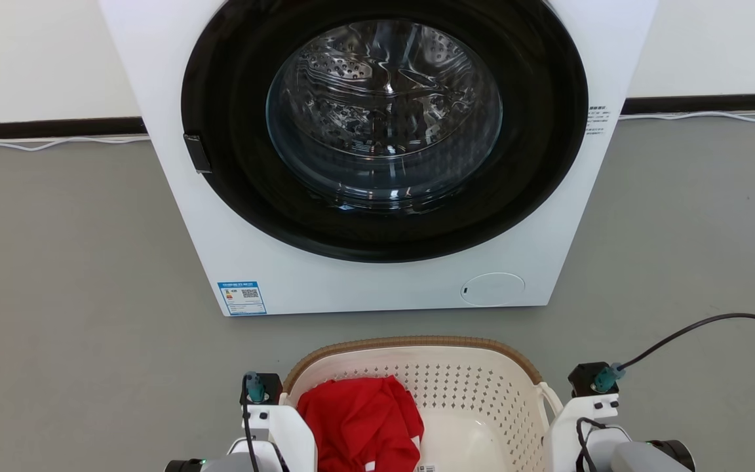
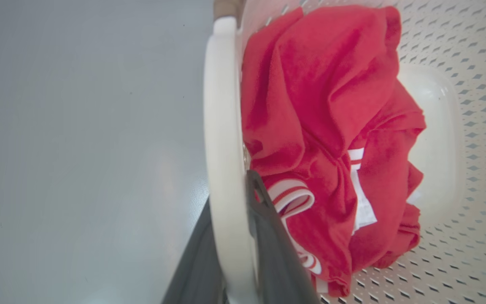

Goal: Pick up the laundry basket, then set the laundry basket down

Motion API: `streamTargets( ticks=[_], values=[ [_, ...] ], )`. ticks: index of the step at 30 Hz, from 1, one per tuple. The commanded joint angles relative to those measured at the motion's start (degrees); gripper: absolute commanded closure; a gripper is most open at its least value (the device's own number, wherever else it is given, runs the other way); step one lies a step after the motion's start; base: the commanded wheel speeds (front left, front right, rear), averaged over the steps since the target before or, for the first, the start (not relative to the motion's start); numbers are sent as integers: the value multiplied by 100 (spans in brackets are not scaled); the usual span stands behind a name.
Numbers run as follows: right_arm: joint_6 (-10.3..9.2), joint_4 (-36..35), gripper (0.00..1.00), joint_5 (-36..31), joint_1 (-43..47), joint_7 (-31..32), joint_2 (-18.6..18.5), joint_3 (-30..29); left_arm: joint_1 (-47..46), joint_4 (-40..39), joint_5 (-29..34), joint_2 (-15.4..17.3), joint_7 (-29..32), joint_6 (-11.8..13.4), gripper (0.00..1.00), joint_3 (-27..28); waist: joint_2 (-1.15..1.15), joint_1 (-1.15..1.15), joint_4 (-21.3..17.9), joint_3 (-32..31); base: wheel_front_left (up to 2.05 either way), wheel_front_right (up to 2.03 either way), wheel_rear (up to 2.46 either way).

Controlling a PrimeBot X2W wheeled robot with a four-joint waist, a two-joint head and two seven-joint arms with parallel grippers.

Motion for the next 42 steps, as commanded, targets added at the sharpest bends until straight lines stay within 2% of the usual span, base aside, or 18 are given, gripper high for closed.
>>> streamTargets(
  ticks=[1,28,42],
  values=[
    [1,-105,100,28,-132,-63,55,156,-260,-43,-32,72,-70,-5,100,69,0,0,4,-1,0,0,0],
    [1,-25,100,76,-190,-168,55,136,-295,-34,-210,72,-103,9,100,-162,0,0,36,54,0,0,0],
    [1,-51,100,118,-462,-431,55,28,-690,102,-338,72,-356,63,100,-48,0,0,63,546,0,0,0]
  ],
)
